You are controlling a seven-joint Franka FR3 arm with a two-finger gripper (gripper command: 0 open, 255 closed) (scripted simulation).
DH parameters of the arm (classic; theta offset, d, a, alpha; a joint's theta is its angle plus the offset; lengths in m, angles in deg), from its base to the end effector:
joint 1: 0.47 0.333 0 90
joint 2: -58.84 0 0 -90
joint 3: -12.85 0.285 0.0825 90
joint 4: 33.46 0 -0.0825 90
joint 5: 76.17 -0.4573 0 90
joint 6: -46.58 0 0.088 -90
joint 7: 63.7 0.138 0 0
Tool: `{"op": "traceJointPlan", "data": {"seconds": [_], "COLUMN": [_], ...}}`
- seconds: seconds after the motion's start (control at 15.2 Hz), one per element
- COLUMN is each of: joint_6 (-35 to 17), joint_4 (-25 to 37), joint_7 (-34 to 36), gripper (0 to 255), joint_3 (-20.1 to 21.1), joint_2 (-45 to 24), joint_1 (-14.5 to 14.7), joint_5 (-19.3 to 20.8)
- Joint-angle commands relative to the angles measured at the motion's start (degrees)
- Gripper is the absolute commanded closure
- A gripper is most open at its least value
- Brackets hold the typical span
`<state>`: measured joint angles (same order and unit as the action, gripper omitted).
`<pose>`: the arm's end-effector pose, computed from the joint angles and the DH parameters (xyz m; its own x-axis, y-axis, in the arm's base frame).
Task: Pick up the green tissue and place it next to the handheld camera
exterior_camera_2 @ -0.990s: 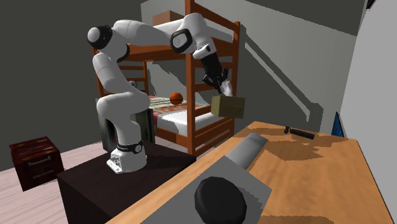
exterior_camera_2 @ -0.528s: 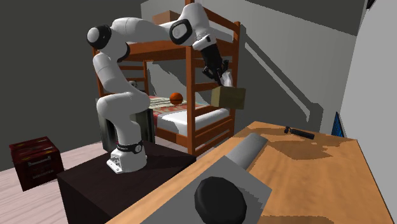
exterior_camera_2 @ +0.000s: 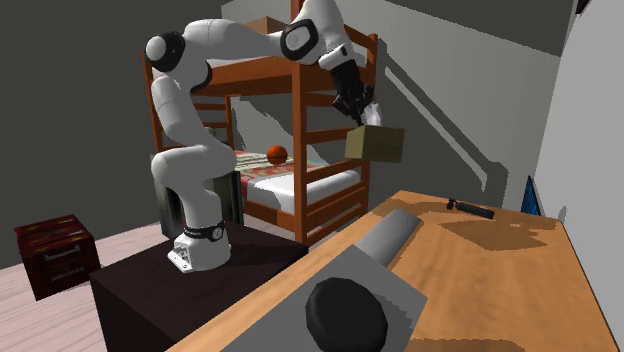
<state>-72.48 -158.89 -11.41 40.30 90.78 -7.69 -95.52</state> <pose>0.4874 0.2297 0.5502 0.7477 -0.6431 0.1651 -0.5617 -0.7453 -0.3593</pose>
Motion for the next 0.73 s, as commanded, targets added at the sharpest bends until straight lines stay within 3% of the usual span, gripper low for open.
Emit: {"op": "traceJointPlan", "data": {"seconds": [0.0,0.33,0.66], "joint_6": [-1.2,-3.0,-2.1], "joint_4": [3.6,14.5,27.7], "joint_7": [1.6,7.5,16.0], "gripper": [255,255,255], "joint_3": [2.2,8.6,14.6], "joint_2": [-4.5,-17.2,-32.2], "joint_1": [-1.4,-4.9,-5.9], "joint_5": [1.5,8.3,20.6]}}
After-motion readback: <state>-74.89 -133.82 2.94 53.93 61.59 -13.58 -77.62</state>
